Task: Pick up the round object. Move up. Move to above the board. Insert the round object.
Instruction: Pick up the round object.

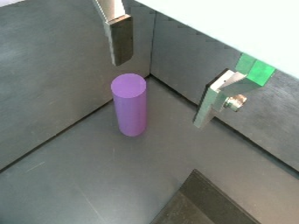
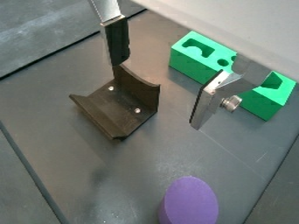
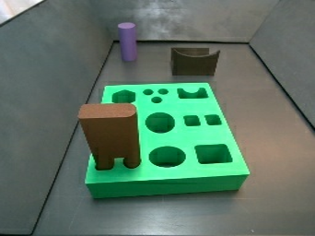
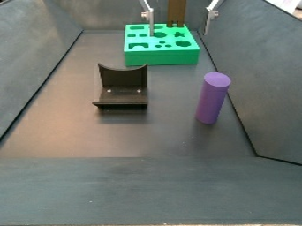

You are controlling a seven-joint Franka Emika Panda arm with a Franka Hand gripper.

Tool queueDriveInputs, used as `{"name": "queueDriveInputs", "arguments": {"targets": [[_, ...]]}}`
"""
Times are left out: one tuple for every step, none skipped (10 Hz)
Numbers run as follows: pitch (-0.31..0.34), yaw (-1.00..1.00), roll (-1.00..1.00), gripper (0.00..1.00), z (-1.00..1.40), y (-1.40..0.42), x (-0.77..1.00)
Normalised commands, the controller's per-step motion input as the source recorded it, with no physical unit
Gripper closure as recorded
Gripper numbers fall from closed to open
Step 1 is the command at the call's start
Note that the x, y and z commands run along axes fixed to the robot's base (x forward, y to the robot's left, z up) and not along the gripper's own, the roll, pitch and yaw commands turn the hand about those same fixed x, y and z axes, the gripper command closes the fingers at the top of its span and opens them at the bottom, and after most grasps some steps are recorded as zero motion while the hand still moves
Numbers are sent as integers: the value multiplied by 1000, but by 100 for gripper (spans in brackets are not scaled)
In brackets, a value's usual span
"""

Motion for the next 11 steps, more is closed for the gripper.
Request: {"name": "queueDriveInputs", "arguments": {"targets": [[0,0,0,0,-34,0,-11],[-307,0,11,0,-260,129,-997],[-331,0,53,0,-374,154,-1000],[-344,0,34,0,-491,226,-1000],[-361,0,31,0,-543,266,-1000],[-357,0,13,0,-526,300,-980],[-356,0,0,0,-494,337,-934],[-347,0,19,0,-449,303,-949],[-313,-3,19,0,-383,220,-903],[-279,0,0,0,-529,0,-326],[-189,0,-31,0,-877,-3,111]]}}
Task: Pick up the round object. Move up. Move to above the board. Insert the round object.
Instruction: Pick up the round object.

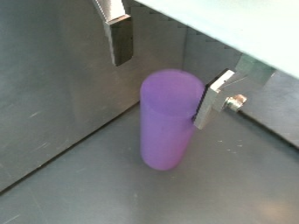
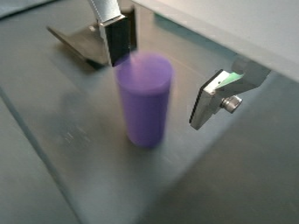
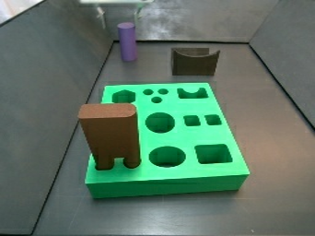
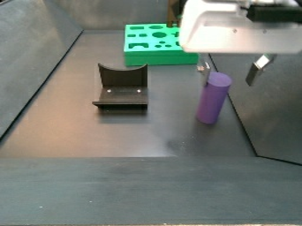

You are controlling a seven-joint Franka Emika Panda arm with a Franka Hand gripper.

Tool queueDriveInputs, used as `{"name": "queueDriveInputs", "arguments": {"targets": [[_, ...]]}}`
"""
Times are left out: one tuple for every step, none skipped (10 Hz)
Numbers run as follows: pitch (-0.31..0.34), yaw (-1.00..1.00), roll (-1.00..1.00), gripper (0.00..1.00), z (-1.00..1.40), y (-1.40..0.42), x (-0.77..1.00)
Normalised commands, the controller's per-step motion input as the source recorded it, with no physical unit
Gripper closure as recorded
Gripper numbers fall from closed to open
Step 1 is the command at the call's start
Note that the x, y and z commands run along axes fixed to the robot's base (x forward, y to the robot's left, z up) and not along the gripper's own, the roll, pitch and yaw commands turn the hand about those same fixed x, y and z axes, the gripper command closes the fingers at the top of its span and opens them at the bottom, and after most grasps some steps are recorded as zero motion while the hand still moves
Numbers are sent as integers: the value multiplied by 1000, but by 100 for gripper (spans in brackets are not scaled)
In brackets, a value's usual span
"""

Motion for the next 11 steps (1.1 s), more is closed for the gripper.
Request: {"name": "queueDriveInputs", "arguments": {"targets": [[-167,0,-24,0,-909,0,209],[-173,0,-29,0,-869,3,189],[-147,0,-37,0,-886,86,240],[0,29,57,0,0,-71,0],[10,0,0,0,0,0,0],[0,0,0,0,0,0,0],[0,0,0,100,0,0,0],[0,0,0,100,0,0,0],[0,0,0,100,0,0,0],[0,0,0,100,0,0,0],[0,0,0,100,0,0,0]]}}
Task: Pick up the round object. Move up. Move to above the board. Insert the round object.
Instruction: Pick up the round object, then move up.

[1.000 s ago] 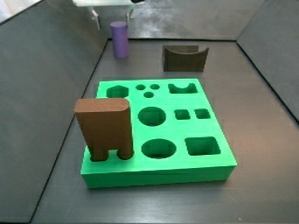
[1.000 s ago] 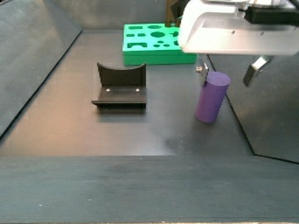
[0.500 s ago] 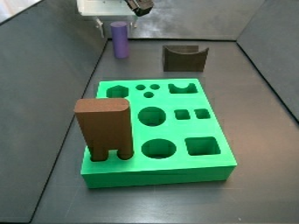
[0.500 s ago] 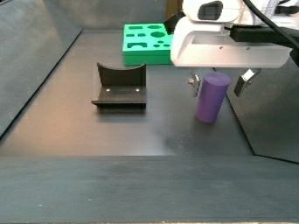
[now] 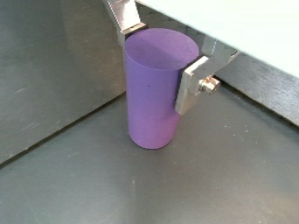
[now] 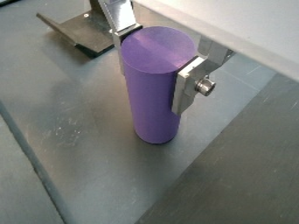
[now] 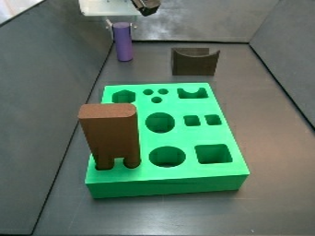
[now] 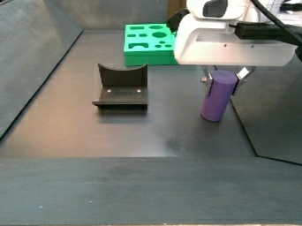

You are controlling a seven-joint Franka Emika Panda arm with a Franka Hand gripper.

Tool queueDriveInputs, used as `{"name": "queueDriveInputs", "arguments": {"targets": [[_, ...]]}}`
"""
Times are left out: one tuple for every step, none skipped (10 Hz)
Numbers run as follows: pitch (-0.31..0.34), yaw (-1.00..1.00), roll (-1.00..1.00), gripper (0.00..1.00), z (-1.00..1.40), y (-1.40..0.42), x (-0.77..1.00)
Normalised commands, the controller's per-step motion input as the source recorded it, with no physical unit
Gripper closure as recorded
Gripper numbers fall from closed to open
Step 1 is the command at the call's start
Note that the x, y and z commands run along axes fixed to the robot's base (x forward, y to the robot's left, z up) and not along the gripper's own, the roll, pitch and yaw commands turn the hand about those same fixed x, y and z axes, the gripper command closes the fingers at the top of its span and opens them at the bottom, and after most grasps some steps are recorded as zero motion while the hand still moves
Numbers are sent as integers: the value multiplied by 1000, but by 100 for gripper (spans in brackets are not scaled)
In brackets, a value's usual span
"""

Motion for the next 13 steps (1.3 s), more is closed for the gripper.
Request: {"name": "queueDriveInputs", "arguments": {"targets": [[0,0,0,100,0,0,0],[0,0,0,100,0,0,0],[0,0,0,100,0,0,0],[0,0,0,100,0,0,0],[0,0,0,100,0,0,0],[0,0,0,100,0,0,0],[0,0,0,100,833,0,0],[-15,34,1,100,851,-20,30],[14,31,9,100,772,-16,-3],[34,19,36,100,633,-5,-19],[46,10,59,100,517,1,-26],[54,4,83,100,399,5,-30],[64,3,110,100,247,7,-32]]}}
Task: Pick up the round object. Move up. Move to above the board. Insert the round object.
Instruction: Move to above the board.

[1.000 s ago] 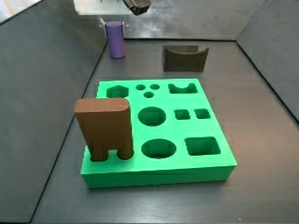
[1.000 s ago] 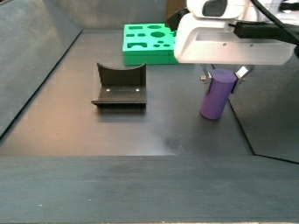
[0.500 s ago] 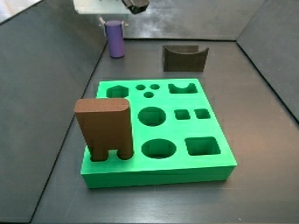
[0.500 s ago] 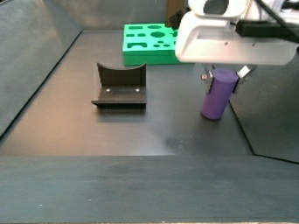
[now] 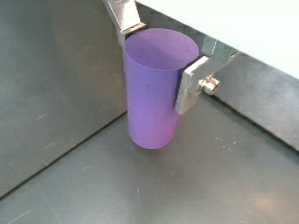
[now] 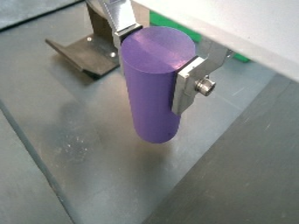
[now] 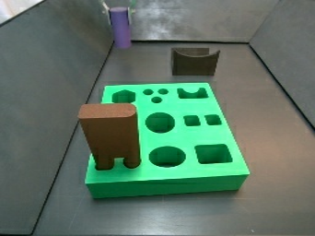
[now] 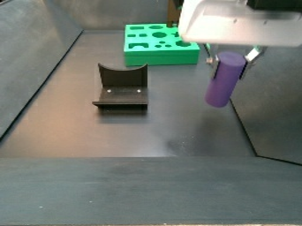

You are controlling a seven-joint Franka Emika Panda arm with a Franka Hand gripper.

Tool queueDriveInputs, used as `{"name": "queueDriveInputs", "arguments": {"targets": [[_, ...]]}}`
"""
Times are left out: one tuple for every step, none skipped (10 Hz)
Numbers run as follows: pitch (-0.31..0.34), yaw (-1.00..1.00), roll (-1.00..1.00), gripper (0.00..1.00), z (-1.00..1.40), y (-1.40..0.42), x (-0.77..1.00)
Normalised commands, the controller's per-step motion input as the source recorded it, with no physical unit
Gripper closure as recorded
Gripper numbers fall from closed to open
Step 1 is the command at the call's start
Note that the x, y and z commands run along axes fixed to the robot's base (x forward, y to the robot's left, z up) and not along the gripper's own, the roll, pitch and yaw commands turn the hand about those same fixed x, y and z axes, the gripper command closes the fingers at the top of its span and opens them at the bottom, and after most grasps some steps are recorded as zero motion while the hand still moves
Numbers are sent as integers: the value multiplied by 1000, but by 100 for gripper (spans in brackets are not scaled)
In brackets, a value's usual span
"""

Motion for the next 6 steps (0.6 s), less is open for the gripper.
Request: {"name": "queueDriveInputs", "arguments": {"targets": [[236,141,62,100,1000,303,16],[240,140,67,100,1000,309,19],[222,109,62,100,1000,273,26],[169,74,77,100,1000,232,16],[129,58,88,100,1000,211,6],[92,42,80,100,1000,171,-1]]}}
